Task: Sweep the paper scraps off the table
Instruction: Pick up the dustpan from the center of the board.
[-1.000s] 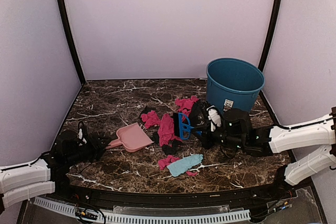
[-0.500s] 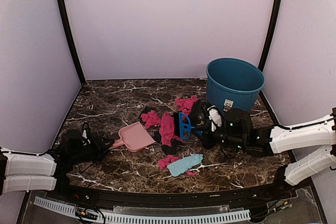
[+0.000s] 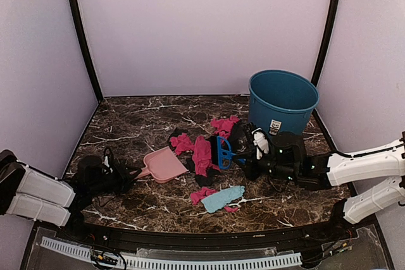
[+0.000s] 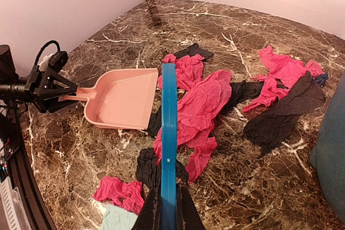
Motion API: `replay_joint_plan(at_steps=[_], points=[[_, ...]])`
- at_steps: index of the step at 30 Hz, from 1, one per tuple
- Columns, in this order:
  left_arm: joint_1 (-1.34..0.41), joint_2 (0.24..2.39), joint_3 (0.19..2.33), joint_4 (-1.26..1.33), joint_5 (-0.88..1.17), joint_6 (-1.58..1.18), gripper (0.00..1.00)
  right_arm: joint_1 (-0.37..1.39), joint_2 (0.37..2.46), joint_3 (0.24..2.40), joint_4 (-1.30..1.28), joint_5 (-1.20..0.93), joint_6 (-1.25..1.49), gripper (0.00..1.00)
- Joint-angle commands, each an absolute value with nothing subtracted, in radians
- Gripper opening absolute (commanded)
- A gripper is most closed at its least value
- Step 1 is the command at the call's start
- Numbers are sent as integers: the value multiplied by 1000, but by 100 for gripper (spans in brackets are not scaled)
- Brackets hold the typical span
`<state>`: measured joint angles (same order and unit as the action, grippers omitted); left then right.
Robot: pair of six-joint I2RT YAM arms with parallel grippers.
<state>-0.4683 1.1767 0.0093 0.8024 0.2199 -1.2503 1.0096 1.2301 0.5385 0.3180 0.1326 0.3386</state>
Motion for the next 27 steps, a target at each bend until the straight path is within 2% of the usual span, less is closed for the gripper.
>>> replay_joint_plan(at_steps=[1,6,9,12,27], points=[[-463,1215,-38,910,236,-1262,37,1011,1202,526,357,148,346,0],[-463,1258,-37,962,239,-1268,29,1011,1199,523,357,152,345,0],[-463,1262,-37,979,239,-1270,19,1010,1199,523,357,150,345,0],[-463,1230,-37,962,228,-1270,13,1010,1197,526,354,148,343,0],[-463,650,78,242,39,-1130,7,1011,1193,544,347,150,329,0]])
